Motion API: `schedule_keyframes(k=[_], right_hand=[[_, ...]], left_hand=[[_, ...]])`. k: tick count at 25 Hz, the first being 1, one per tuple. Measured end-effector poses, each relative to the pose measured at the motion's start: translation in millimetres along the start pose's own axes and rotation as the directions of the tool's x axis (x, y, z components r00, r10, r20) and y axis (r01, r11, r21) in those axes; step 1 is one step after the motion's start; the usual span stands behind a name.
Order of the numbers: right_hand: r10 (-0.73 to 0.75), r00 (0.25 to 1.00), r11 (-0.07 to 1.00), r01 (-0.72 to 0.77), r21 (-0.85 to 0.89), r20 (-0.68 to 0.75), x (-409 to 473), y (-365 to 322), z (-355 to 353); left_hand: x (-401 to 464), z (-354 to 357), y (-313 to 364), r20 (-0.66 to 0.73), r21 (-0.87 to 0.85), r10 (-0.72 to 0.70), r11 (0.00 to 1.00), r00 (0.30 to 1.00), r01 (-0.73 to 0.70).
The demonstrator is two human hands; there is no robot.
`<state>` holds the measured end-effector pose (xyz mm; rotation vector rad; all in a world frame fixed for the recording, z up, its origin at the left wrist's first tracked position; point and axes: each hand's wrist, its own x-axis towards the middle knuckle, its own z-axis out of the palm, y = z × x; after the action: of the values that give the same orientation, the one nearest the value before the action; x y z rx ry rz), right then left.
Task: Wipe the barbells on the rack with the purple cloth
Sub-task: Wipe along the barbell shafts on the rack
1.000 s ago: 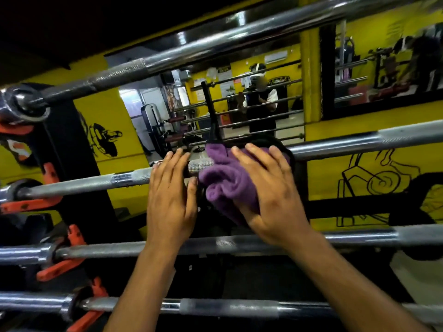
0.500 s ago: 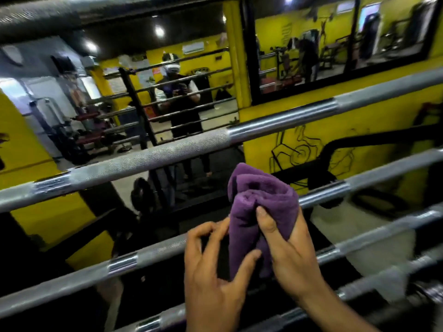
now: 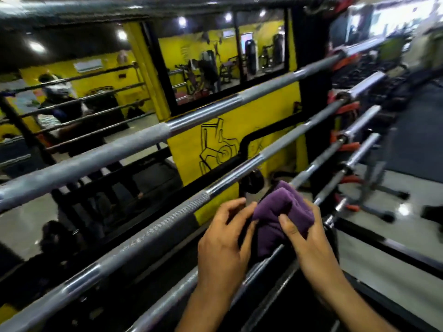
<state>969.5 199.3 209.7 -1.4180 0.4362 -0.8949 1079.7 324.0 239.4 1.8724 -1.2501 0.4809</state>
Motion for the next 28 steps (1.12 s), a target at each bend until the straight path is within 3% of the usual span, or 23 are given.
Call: schedule_keyframes(k=[4,7,9,12,15,18,21,23,25,26,28], right_hand=[[0.171,0.983,0.982,-0.165,0.094,-0.062,-19,11,-27],[0.340,0.915,0.917,-0.270,0.294,-0.218,-32,23,-41],[0.462,0.858,0.840,-0.344,0.419,-0.223,-39,35,-38],[0.559,0.823,0.675,-0.377,0.635,-0.106,-35,41,-20],[0.588,0.801,0.443,-0.203,0.873,-0.113,-13,32,-4],[0.497,0.852,0.411,-0.068,0.909,-0.161,15,29,-6],[0.397,0.909,0.455,-0.076,0.887,-0.126,56,4,-8],[0.234,0.950,0.507,0.061,0.860,-0.205,89,-21,-18],[0.176,0.940,0.424,0.194,0.885,-0.291,141,-35,-30],[0.159,0.945,0.373,0.211,0.903,-0.286,163,-46,-33],[0.089,0.968,0.384,0.184,0.905,-0.235,212,-60,-32]], left_hand=[[20,10,12,0.110,0.062,0.043,0.997,0.993,-0.050],[45,14,16,0.196,0.073,0.010,0.997,0.980,-0.025],[56,22,20,0.243,0.113,0.068,0.989,0.968,-0.098],[46,42,43,0.457,0.115,0.234,0.941,0.858,-0.318],[29,56,63,0.574,0.029,0.340,0.901,0.745,-0.433],[49,54,72,0.534,-0.027,0.408,0.884,0.741,-0.467],[101,33,82,0.582,-0.092,0.513,0.813,0.631,-0.575],[152,12,77,0.608,-0.038,0.550,0.741,0.573,-0.671],[212,-12,61,0.596,0.145,0.517,0.683,0.614,-0.716],[240,-24,48,0.609,0.245,0.455,0.671,0.649,-0.700],[280,-45,21,0.667,0.378,0.289,0.664,0.687,-0.646]])
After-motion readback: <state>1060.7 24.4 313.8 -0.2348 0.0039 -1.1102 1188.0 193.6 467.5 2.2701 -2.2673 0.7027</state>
